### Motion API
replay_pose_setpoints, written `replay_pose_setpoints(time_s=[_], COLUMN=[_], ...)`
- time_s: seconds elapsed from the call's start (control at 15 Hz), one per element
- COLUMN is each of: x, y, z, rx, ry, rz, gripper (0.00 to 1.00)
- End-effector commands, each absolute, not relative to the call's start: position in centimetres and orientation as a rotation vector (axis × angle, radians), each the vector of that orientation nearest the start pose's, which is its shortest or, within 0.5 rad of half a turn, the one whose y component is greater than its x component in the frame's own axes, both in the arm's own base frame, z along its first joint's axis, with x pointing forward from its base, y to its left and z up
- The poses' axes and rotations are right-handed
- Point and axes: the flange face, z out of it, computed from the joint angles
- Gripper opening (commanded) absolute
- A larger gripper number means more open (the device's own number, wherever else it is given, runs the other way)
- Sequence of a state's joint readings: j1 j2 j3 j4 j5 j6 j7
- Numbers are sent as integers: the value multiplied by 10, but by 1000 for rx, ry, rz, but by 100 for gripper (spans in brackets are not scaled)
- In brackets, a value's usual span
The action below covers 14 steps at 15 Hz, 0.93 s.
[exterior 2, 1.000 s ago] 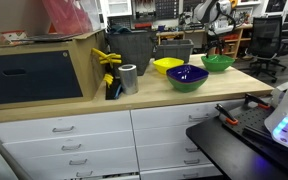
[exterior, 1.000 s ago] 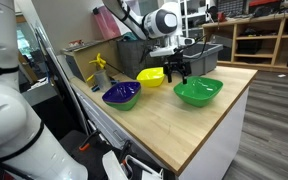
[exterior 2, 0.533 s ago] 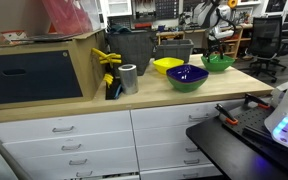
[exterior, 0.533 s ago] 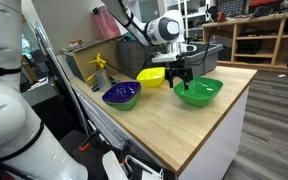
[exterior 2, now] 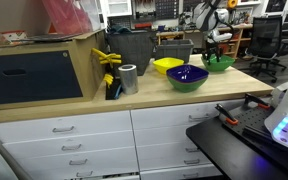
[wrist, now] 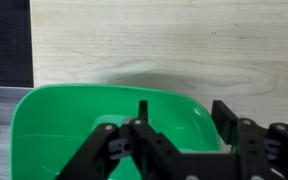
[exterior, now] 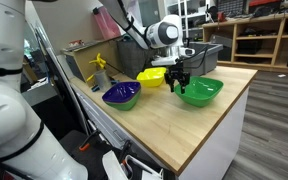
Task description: Stack the bowls together then move the stack backwards.
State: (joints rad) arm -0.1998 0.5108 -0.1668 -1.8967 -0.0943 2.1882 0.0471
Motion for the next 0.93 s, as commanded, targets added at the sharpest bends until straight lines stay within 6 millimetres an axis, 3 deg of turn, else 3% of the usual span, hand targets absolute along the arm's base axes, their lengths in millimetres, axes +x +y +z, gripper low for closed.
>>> replay_pose_setpoints(time_s=[0.0, 0.27, 0.33, 0.87], x=[570, 569, 569, 571], y=[-223, -226, -227, -222], z=[226, 230, 231, 268], rx=[-3202, -3200, -3201, -3210], ry=[496, 492, 486, 510], rz=[350, 343, 341, 278], gripper=[35, 5, 2, 1])
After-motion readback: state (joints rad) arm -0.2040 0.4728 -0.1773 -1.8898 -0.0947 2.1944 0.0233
